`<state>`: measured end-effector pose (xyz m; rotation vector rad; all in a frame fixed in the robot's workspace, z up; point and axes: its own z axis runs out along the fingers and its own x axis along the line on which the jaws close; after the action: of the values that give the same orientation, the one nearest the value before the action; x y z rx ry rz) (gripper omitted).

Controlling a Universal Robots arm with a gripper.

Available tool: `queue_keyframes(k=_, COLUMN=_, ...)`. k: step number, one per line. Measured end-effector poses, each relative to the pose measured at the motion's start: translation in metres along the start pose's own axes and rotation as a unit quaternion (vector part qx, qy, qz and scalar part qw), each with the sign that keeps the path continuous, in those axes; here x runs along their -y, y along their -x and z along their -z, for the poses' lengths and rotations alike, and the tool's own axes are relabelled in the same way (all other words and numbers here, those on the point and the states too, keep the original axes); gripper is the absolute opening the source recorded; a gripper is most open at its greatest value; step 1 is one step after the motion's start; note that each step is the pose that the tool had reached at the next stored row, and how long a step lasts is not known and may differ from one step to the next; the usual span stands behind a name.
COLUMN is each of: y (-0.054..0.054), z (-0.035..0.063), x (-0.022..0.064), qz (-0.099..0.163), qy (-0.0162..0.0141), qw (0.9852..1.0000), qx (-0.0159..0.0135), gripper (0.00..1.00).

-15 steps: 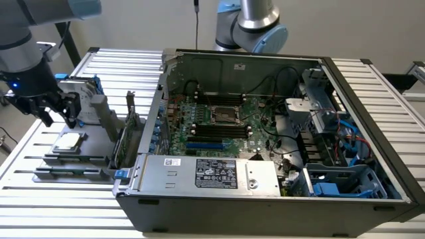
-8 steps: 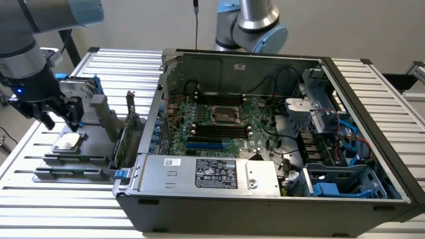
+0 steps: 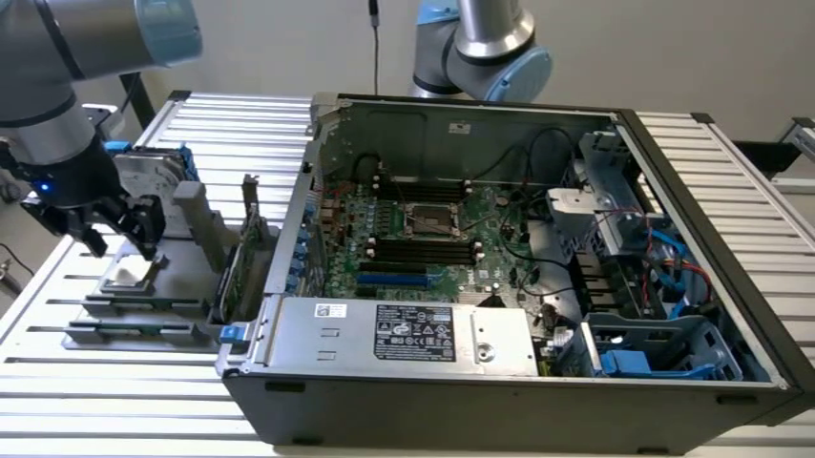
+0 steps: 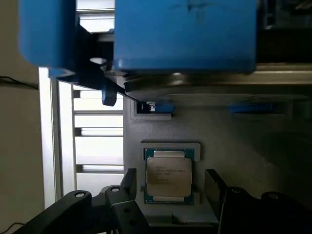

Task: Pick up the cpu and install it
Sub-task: 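Pick up the cpu and move it towards the insertion slot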

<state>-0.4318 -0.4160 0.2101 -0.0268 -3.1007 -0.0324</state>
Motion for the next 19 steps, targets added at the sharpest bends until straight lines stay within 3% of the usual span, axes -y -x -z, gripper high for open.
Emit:
queue_keyframes(k=9, y=0.001, z=-0.0161, x=0.004, qz=0.0, qy=0.0001, qw=1.0, qx=0.0013, gripper=0.67)
queue_keyframes(k=19, y=0.001, z=-0.0201, x=0.0052, qz=-0.001, qy=0.0, qw=1.0, qx=0.0014, gripper=0.67)
